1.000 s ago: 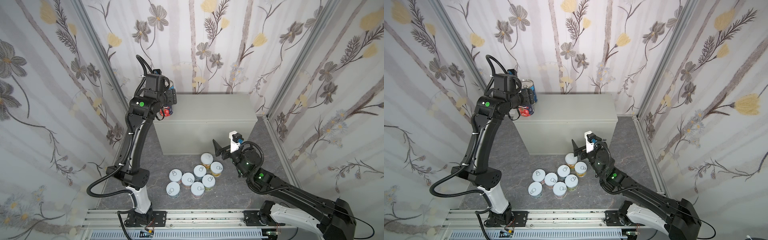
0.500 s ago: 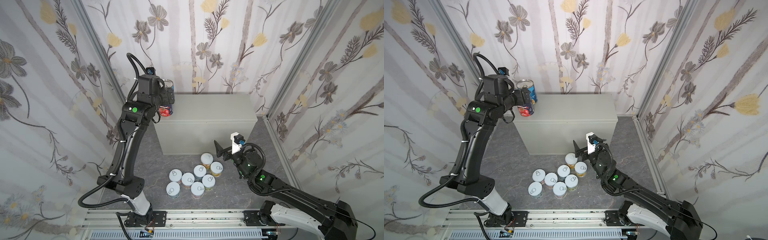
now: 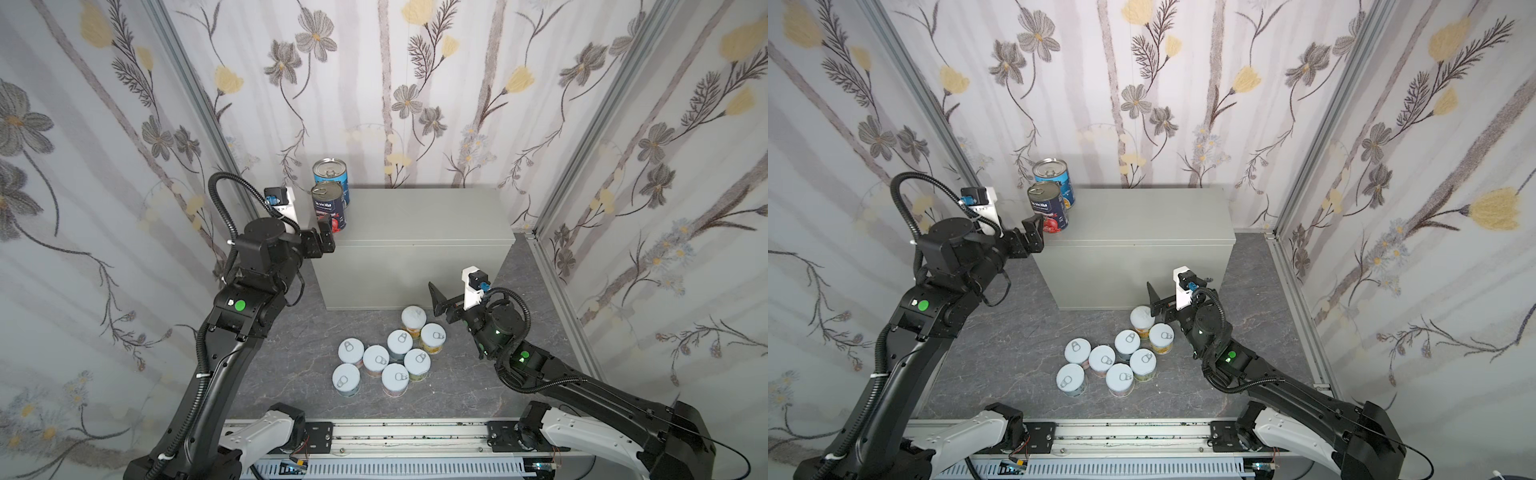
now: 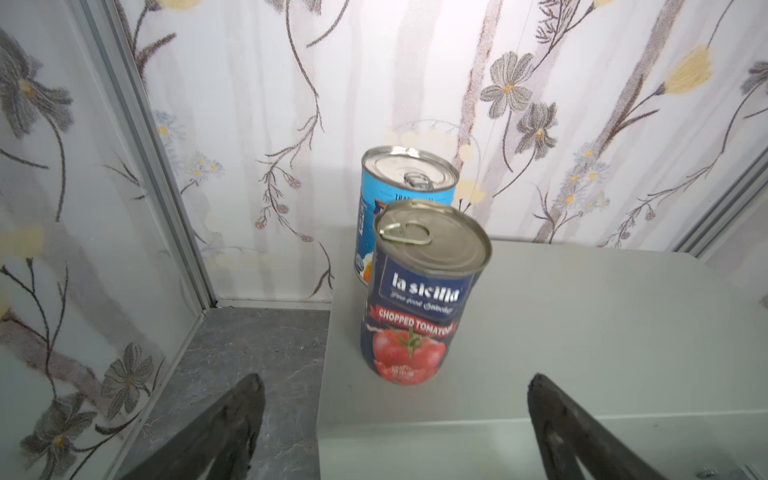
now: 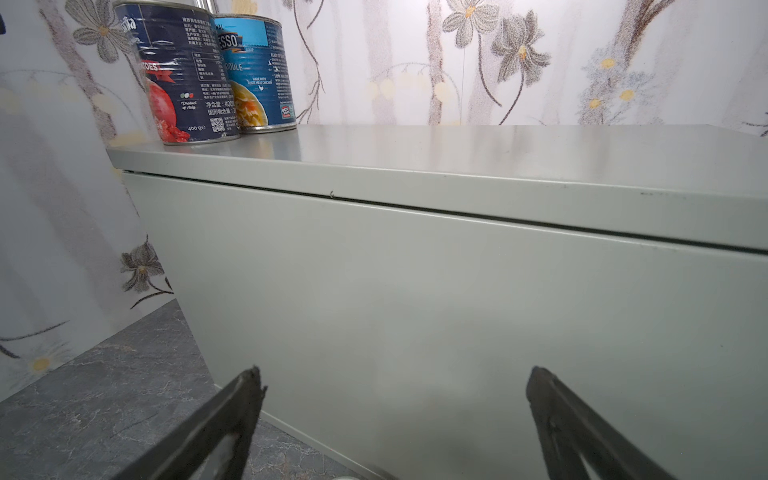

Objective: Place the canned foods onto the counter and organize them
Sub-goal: 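Open the left gripper and release the red-labelled can, then move the left gripper down over a white-lidded can while the right approaches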

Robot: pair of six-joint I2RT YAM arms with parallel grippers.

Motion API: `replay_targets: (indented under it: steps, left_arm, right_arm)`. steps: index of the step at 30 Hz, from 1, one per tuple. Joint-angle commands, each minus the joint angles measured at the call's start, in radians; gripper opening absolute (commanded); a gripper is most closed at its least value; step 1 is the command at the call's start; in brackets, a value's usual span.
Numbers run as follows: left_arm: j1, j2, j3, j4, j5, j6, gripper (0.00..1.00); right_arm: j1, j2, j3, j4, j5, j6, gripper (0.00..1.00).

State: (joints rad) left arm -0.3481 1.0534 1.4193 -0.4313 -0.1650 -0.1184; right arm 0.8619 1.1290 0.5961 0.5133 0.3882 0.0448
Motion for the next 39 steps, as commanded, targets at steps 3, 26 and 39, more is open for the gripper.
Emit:
replay_targets:
  steps: [3,26,39]
  left_arm:
    - [-0.005,-0.122,-0.216,0.082,0.092,-0.078,1.00]
    - [-0.439,0.011,-0.611,0.282,-0.189,-0.245,1.00]
    - [-0.601,0.322,-0.523,0.379,-0.245,-0.302,1.00]
  right_arm:
    - [-0.001,0.021,-0.009,0.060,-0.036,0.040,1.00]
    - [-0.004,-0.011,-0.164,-0.090,0.139,0.332,1.00]
    - [-0.080,-0.063,-0.246,-0.110,0.255,0.506,1.00]
